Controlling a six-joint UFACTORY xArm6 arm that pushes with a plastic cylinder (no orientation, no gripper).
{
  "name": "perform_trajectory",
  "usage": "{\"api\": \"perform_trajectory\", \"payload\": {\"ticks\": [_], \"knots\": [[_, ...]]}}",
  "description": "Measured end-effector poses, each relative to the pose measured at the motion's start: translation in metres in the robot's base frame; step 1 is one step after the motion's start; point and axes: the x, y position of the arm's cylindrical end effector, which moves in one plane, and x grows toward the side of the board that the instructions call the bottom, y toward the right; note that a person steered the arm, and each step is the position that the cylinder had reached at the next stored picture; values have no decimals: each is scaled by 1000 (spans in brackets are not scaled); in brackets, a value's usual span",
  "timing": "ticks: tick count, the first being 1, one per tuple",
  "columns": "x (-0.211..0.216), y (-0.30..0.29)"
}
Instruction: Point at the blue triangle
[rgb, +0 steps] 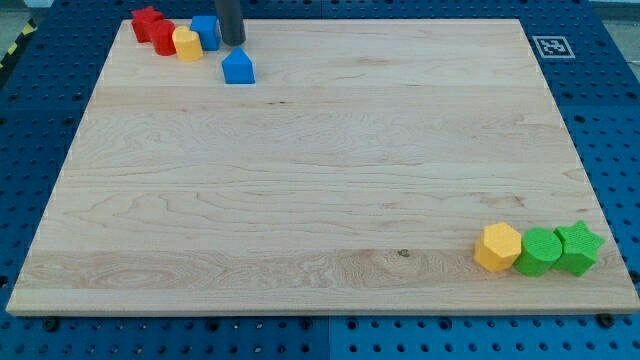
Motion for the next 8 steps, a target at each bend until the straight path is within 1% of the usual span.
{"api": "perform_trajectory", "payload": {"ticks": [2, 3, 4, 5, 6, 7, 8], "knots": [[0, -7], [0, 14], [12, 89], [57, 158], [131, 170], [136, 142], [114, 122]]}}
